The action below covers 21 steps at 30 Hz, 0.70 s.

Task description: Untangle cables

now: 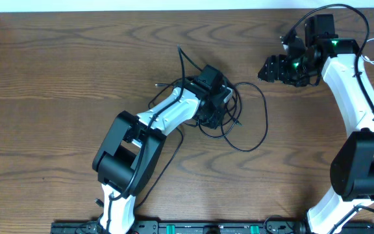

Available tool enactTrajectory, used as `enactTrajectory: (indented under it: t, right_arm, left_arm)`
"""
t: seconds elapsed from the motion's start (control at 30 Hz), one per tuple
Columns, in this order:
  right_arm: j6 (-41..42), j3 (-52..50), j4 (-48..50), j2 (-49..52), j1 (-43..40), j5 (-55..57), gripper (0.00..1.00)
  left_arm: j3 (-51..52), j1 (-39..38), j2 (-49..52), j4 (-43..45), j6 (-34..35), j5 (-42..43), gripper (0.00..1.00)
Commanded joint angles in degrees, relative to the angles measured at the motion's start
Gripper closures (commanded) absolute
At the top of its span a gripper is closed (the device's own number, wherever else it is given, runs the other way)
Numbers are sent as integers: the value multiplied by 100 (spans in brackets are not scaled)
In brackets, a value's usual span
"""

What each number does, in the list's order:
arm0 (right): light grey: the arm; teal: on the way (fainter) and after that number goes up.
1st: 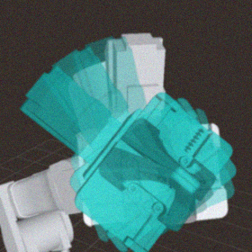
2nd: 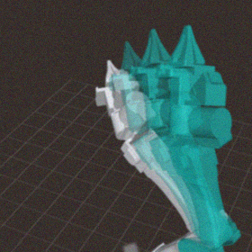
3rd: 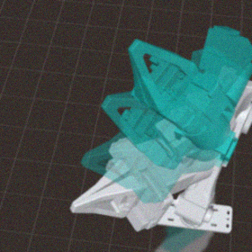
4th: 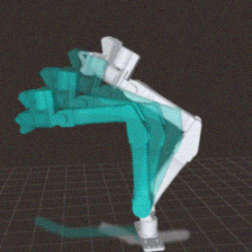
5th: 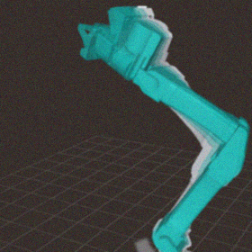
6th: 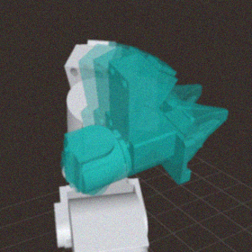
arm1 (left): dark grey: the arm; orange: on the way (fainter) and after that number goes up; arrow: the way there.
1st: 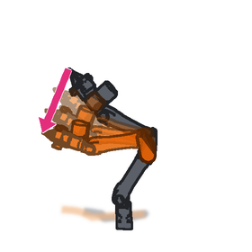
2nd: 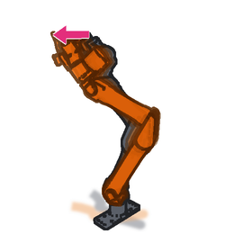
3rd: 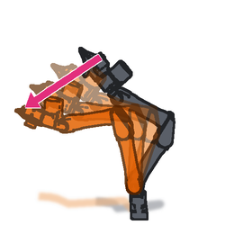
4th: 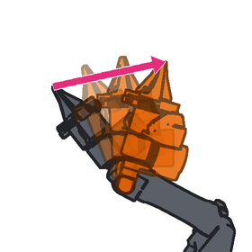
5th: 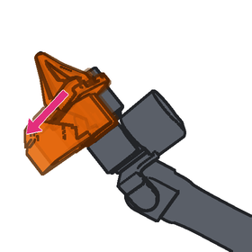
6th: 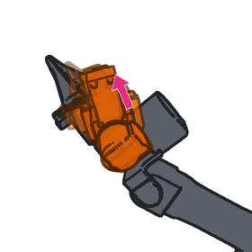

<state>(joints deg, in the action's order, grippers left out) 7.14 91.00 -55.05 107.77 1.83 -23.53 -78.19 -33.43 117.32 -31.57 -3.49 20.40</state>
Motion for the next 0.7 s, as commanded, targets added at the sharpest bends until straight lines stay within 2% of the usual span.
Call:
enactTrajectory:
  t: [0.0, 0.13, 0.2, 0.37, 0.5, 0.6, 0.67]
  right_arm:
    - [-57, 11, -4, 24, -35, 4, 25]
    - [-57, 11, -4, 24, -35, 7, 25]
    - [-57, 11, -4, 24, -35, 7, 25]
    - [-57, 11, -2, 24, -28, 4, 24]
    - [-57, 11, -2, 24, -28, 7, 24]
    - [-59, 11, -4, 24, -26, 4, 24]
    - [-57, 11, -4, 24, -28, 4, 24]
  left_arm:
    - [-105, 26, -142, -4, -52, -57, 85]
    - [-133, 39, -448, 0, -52, -59, 85]
    - [-133, 42, -660, -9, -50, -59, 92]
    - [-133, 85, -1355, -66, -52, -59, 92]
    - [-133, 94, -1744, -186, -66, -59, 60]
    - [-76, 72, -1672, -330, -278, -61, 51]
    - [68, 50, -1429, -330, -420, -59, 48]
